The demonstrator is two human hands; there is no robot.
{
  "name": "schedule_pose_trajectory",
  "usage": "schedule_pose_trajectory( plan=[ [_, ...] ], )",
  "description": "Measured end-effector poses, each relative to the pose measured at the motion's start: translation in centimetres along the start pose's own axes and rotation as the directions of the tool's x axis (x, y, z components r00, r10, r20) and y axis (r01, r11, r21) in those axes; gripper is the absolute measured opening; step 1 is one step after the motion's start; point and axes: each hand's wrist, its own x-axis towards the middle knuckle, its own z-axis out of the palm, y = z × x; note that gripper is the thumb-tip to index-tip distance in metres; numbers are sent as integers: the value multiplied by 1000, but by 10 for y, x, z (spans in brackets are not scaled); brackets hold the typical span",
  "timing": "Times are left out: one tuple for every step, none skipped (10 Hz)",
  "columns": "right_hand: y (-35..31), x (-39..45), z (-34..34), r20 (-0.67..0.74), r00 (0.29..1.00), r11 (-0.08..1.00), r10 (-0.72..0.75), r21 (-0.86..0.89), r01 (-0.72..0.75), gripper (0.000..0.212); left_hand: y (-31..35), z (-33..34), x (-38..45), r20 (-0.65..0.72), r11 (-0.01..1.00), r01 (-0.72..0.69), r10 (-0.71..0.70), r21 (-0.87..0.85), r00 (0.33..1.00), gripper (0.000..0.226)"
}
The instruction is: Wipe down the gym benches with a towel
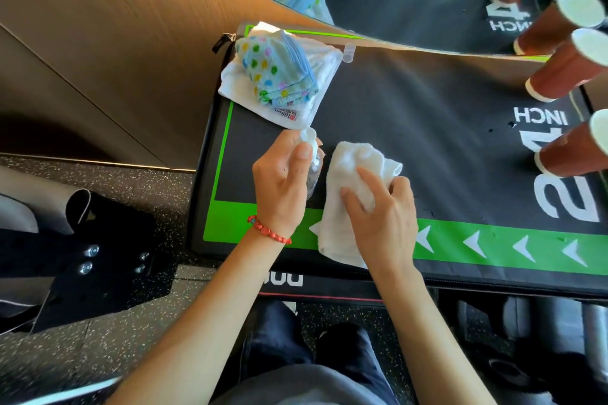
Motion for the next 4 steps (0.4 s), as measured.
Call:
schedule_pose_trajectory(
  plan=[
    [3, -3, -4, -11, 1000, 1000, -8, 9, 8, 37, 0, -5, -5, 8, 999, 6, -6, 34, 1000, 73],
    [9, -9, -8, 3, 1000, 1000, -21, 2, 21, 40, 0, -10, -13, -12, 998, 16, -16, 66, 1000, 43],
    [15, -20, -18, 7, 998, 998, -64, 20, 64, 39, 4, -17, -25, -26, 994, 32, -29, 103, 999, 43],
    [24, -31, -25, -19, 994, 994, -109, 25, 110, 41, 2, -27, -43, -66, 985, 73, -64, 155, 996, 56]
  ],
)
